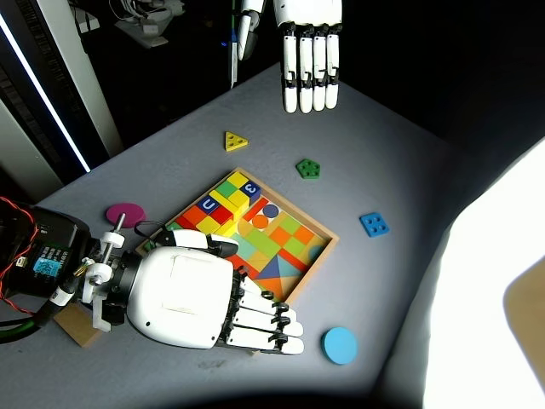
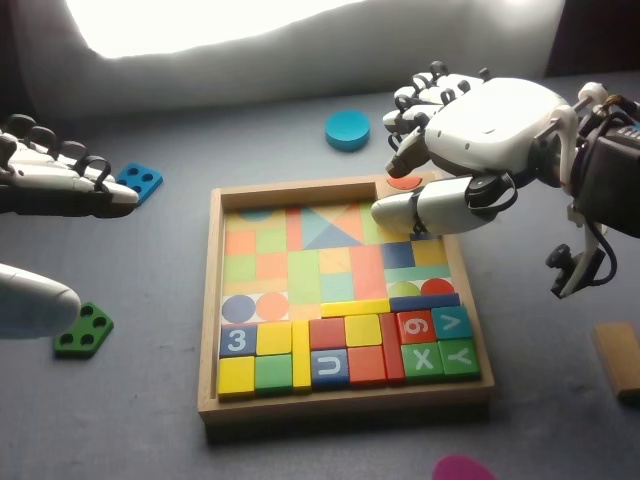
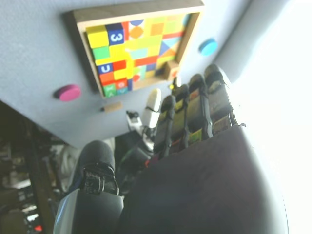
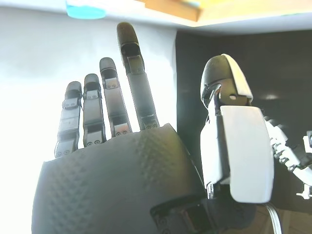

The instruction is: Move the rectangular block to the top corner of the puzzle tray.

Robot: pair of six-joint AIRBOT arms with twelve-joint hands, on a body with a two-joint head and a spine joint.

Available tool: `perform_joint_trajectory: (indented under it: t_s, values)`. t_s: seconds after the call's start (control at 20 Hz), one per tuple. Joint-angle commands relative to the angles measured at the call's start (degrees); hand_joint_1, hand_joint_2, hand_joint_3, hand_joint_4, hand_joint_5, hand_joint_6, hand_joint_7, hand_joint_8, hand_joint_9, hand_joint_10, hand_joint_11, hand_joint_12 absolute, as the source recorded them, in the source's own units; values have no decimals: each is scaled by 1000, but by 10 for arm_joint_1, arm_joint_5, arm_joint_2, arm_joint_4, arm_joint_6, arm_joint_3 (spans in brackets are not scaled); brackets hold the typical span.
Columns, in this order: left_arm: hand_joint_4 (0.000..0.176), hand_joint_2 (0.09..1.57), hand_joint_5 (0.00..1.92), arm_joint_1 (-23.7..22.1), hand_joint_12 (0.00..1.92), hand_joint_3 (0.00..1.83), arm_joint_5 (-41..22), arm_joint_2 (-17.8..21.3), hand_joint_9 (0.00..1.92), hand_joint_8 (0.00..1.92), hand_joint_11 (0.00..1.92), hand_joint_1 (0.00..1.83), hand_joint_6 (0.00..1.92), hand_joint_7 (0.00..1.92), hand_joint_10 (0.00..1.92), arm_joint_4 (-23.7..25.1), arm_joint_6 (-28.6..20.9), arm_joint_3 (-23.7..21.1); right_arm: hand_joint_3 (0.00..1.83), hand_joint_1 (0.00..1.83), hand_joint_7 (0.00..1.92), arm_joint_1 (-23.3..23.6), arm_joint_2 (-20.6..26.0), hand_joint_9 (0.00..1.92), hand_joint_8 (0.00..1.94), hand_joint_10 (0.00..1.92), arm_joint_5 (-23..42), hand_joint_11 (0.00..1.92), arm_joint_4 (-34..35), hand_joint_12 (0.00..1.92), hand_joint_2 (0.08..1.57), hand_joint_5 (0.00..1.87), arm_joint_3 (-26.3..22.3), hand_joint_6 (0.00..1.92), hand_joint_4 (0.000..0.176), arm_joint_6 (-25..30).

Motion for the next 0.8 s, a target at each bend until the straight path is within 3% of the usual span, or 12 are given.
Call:
perform_joint_trajectory:
  t_s: [0.0,0.1,0.45,0.55,0.65,0.75]
  values:
    - [0,1341,85,-6,131,0,47,2,47,1,0,67,2,67,2,5,-2,-2,1,0,209,13,4,35,0,3,66,0,-7,0,1200,684,-2,2,0,2]
    - [0,1339,92,-6,187,0,47,2,60,5,0,76,4,84,5,5,-2,-2,2,0,179,19,13,31,0,2,75,0,-7,0,1202,676,-17,1,0,2]
    - [0,1339,109,-10,184,0,47,5,73,1,0,62,5,98,3,5,-2,-4,2,0,189,68,108,34,5,3,65,0,17,0,1202,676,-157,0,0,-12]
    - [0,1330,177,-7,352,0,47,5,130,7,0,108,15,158,12,5,-2,-4,0,0,262,73,121,80,10,13,65,0,21,0,1199,661,-185,1,0,-15]
    - [0,1327,249,-8,679,0,47,5,226,14,0,123,23,244,29,5,-2,-3,1,0,411,72,134,268,11,25,65,0,21,488,1201,676,-211,5,0,-25]
    - [18,1323,318,-8,1101,0,47,4,372,30,0,124,30,372,64,5,-2,0,2,0,630,67,145,463,46,76,69,0,21,972,1209,770,-235,35,0,-35]
